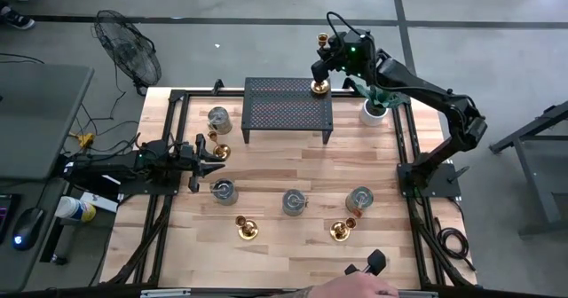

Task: Pick & Place candle stick holders
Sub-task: Put the gold candle holder on the shelf

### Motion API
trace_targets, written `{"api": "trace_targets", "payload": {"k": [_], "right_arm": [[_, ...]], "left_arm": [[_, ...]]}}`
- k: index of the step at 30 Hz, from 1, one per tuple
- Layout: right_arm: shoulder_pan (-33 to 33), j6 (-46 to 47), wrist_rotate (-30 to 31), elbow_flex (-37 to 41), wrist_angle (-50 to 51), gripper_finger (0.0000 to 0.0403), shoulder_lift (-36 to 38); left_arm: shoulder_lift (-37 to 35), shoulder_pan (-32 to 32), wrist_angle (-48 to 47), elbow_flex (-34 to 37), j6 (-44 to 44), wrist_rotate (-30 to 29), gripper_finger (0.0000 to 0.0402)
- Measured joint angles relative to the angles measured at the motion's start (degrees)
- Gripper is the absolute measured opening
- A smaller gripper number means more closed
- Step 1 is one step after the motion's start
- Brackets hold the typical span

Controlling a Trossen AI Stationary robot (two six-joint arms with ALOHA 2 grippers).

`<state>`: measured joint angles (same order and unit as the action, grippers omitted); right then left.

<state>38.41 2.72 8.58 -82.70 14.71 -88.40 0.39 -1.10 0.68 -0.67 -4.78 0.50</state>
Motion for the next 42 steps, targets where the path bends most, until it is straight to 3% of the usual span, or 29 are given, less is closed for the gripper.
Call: {"api": "trace_targets", "payload": {"k": [33, 42], "right_arm": [[0.72, 0.26, -1.03, 0.02, 0.91, 0.0024, -0.65], [0.74, 0.33, -0.17, 0.00, 0.91, 0.0069, -0.68]], "left_arm": [[-0.01, 0.02, 0.01, 0.00, -0.02, 0.01, 0.0072], [0.01, 0.00, 0.01, 0.00, 0.01, 0.01, 0.0072]]}}
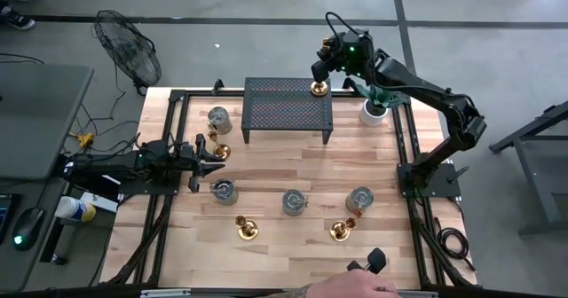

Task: Pick & Place candle stick holders
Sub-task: Put the gold candle holder on the shelf

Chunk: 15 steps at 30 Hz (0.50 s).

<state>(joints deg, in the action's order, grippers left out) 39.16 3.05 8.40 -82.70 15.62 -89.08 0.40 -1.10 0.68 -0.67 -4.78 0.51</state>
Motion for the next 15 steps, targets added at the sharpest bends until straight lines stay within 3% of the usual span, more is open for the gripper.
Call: {"api": "trace_targets", "payload": {"k": [7, 15], "right_arm": [[0.00, 0.99, -0.17, 0.02, 0.00, 0.0109, 0.00], [-0.02, 2.93, -0.22, 0.00, 1.62, 0.0125, 0.00]], "left_arm": [[-0.01, 0.01, -0.01, 0.00, -0.02, 0.00, 0.0072], [-0.01, 0.02, -0.01, 0.00, -0.01, -0.02, 0.0072]]}}
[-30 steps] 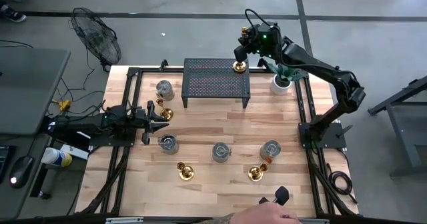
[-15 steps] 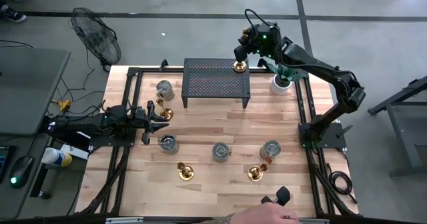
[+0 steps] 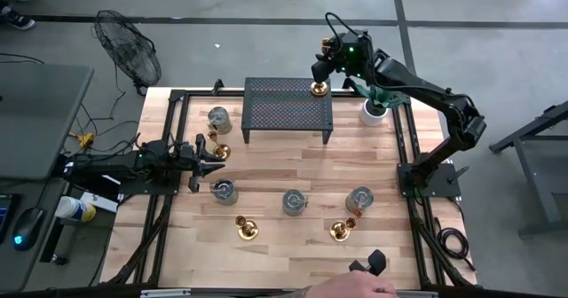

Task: Pick & Place candle stick holders
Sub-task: Put the gold candle holder on the shelf

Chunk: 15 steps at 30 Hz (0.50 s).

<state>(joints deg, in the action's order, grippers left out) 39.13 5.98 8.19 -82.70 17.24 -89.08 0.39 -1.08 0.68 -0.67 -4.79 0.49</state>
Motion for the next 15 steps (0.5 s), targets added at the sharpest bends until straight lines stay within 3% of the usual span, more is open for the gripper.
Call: {"api": "trace_targets", "payload": {"k": [15], "right_arm": [[-0.68, 1.57, -0.04, 0.02, 3.20, 0.0125, 0.84]], "left_arm": [[0.01, -0.01, -0.01, 0.00, 0.00, 0.00, 0.0072]]}}
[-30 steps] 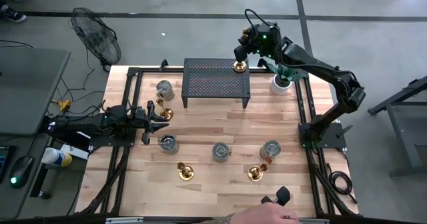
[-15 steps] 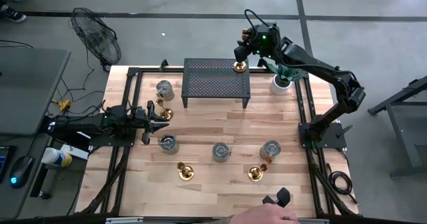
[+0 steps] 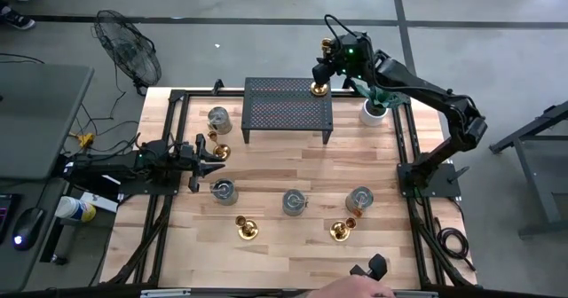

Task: Pick & Place candle stick holders
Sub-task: Put the gold candle holder on the shelf

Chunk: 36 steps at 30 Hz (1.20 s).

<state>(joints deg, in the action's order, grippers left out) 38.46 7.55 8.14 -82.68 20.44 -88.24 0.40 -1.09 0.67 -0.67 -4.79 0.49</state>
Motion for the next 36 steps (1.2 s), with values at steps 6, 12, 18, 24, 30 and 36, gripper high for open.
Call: {"api": "trace_targets", "payload": {"k": [6, 12, 18, 24, 30, 36], "right_arm": [[-1.01, 1.43, 0.19, -0.02, 4.39, 0.0125, 1.25], [-2.43, 1.49, 0.01, -0.02, 8.94, 0.0125, 2.84], [-4.42, 2.41, 0.10, -0.02, 13.30, 0.0136, 4.42], [-6.92, 5.77, 0.10, -0.02, 20.15, 0.0189, 6.27], [-9.51, 9.68, -1.79, -0.02, 29.92, 0.0220, 8.67], [-12.72, 11.00, -4.18, -0.02, 37.63, 0.0216, 10.71]], "left_arm": [[-0.01, 0.01, 0.01, 0.00, 0.01, 0.00, 0.0072], [-0.01, 0.00, 0.02, 0.00, 0.01, 0.00, 0.0072], [-0.02, -0.01, 0.00, 0.00, 0.01, 0.00, 0.0072], [-0.01, -0.01, 0.01, 0.00, 0.00, 0.00, 0.0072], [-0.02, 0.01, 0.00, 0.00, 0.01, 0.00, 0.0072], [-0.01, -0.01, 0.02, 0.00, 0.01, 0.01, 0.0072]]}}
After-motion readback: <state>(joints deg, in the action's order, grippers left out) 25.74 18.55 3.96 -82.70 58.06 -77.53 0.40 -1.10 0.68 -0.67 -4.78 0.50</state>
